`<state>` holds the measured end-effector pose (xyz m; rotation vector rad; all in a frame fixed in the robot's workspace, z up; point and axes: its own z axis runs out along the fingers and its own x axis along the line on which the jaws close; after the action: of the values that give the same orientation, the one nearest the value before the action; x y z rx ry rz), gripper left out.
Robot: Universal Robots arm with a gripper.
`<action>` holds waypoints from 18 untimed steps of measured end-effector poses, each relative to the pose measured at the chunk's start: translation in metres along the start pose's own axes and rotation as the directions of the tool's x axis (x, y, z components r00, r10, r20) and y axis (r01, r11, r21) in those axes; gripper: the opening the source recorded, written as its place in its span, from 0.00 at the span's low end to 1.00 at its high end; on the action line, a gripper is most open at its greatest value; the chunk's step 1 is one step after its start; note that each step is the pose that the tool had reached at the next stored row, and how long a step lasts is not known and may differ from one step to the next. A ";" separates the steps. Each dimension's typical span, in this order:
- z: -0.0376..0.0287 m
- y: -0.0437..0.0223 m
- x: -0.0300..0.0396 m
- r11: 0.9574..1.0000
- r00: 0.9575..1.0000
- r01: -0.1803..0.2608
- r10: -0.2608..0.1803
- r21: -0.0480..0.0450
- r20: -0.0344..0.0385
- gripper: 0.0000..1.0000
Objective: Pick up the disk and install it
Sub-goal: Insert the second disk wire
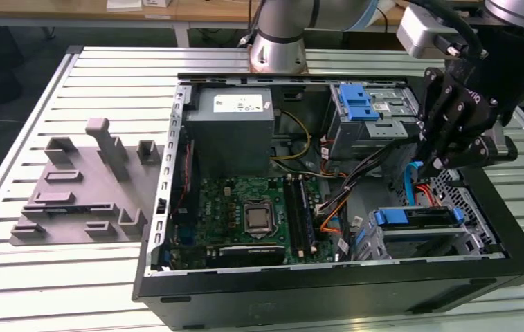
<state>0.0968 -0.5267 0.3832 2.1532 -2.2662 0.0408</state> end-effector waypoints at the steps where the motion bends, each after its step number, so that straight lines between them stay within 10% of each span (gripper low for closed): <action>1: 0.0013 0.0000 -0.0003 1.000 1.000 0.000 0.000 0.000 -0.002 0.31; 11: 0.0113 0.0002 -0.0022 1.000 1.000 0.000 0.000 0.003 -0.020 0.17; 18: 0.0125 0.0002 0.0005 1.000 1.000 0.000 0.000 0.002 -0.011 0.16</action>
<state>0.0967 -0.5276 0.3707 2.1485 -2.2617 0.0550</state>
